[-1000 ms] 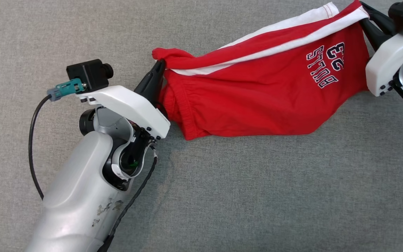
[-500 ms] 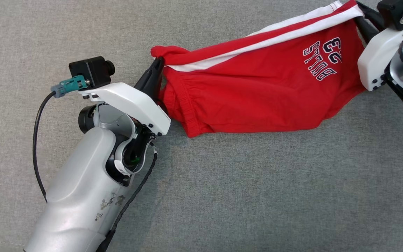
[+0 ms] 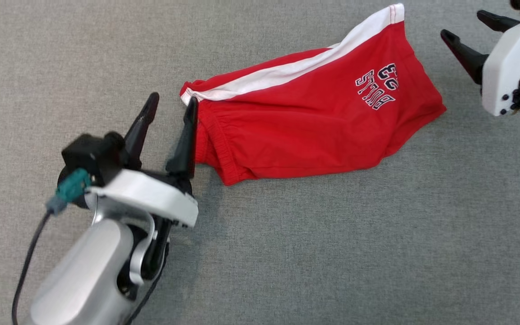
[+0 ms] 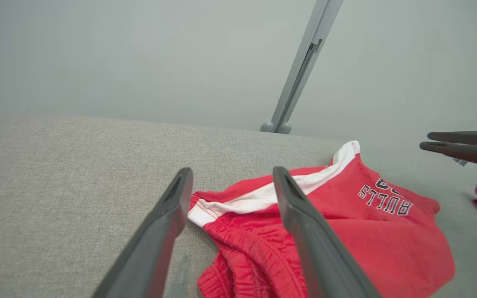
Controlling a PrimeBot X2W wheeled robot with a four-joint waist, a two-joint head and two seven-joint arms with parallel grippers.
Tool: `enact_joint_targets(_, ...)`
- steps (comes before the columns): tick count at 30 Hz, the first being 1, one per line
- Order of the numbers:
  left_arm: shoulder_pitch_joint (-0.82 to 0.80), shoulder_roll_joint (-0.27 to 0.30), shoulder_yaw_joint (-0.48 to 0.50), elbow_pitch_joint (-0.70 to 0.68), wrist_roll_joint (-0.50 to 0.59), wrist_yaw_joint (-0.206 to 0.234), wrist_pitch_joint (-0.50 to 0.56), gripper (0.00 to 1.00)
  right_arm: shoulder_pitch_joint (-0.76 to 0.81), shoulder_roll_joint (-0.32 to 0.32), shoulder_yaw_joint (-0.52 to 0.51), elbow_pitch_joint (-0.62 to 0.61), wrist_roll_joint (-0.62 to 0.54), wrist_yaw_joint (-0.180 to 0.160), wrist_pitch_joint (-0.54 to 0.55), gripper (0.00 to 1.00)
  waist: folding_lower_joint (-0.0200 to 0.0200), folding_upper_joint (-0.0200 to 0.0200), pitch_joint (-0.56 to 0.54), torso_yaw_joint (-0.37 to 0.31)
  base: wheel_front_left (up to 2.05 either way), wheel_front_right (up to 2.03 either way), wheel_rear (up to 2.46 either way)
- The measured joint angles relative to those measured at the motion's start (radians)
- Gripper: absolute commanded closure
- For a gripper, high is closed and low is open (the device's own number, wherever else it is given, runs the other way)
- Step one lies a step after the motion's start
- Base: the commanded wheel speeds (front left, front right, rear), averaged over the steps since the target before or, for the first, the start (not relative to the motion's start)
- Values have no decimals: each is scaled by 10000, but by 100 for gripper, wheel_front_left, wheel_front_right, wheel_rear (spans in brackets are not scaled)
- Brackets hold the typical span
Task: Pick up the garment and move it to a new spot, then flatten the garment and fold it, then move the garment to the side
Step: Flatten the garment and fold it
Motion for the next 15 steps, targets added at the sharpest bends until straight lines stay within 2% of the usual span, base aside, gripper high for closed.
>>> enact_joint_targets(3,514,182,-125,-698,476,257,-516,0,298,-84,-391,-104,629,-2,637,0,0,0,-25,77,0,0,0)
enact_joint_targets(7,1032,146,-399,-999,997,451,-936,0,740,226,-771,115,936,-2,1342,0,0,0,92,366,0,0,0)
enact_joint_targets(10,1227,-117,-581,-968,1287,430,-1162,0,841,483,-1126,577,846,-2,1597,0,0,0,230,655,0,0,0)
enact_joint_targets(15,1329,-637,-748,-658,1733,105,-1302,0,874,813,-1574,1394,174,-2,2063,0,0,0,413,1208,0,0,0)
